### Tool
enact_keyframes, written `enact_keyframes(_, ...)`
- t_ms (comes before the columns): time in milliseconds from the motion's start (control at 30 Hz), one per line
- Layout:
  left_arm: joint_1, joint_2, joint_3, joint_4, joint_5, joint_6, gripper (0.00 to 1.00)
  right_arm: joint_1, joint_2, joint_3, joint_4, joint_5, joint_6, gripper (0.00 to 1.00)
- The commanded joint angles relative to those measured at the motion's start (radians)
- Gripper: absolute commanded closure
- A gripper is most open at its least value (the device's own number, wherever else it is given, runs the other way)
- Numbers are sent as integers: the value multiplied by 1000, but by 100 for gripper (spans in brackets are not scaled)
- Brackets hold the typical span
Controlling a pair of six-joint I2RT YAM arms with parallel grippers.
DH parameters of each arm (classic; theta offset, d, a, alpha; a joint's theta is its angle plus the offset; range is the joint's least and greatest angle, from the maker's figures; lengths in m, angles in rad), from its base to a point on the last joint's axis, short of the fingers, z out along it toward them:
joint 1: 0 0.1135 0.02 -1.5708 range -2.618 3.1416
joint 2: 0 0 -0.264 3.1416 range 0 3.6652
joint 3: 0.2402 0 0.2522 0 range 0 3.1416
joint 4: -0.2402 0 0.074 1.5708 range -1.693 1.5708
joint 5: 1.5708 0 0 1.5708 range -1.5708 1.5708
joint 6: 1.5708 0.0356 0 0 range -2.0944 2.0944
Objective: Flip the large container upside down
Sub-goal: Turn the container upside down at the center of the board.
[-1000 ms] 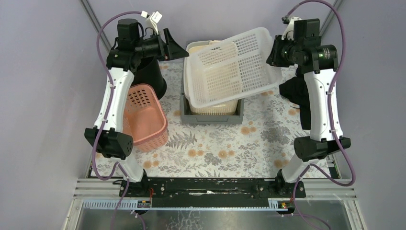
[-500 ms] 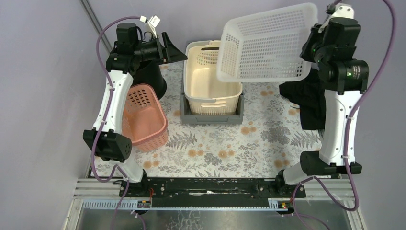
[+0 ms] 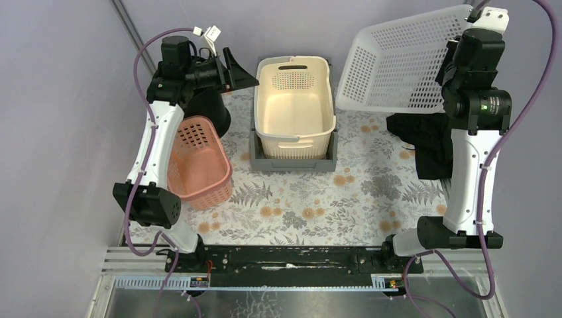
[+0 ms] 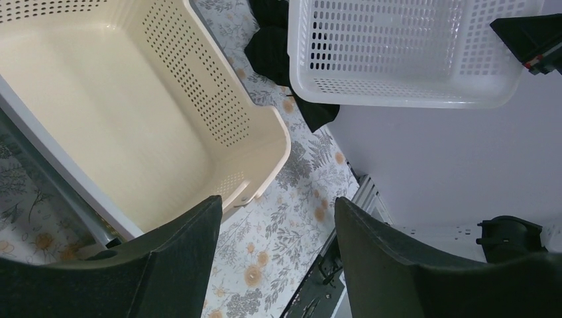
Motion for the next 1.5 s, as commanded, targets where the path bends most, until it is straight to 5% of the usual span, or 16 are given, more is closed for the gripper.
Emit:
enact_keyframes(0, -6, -47, -21, 56, 19, -18, 31, -2, -45, -6, 164, 103, -38, 100)
enact_keyframes(333, -16, -174, -203, 80, -19, -13, 31, -2, -28, -27, 218, 136, -100, 100)
enact_keyframes(600, -167, -480, -642, 262, -120, -148, 29, -1, -41, -111, 333, 75, -121, 100)
enact_keyframes(900, -336, -800, -954, 275, -248, -215, 26, -1, 56, -106, 338, 83, -140, 100)
enact_keyframes(1167, -337, -845, -1028, 230, -235, -168, 14, 2, 204, -26, 343, 135, -177, 100)
enact_keyframes(1233, -337, -855, -1031, 226, -236, -158, 1, 2, 238, -42, 376, 169, -200, 100)
enact_keyframes(1467, -336, -863, -1057, 214, -222, -147, 0, 83, 385, 48, 442, 274, -324, 100)
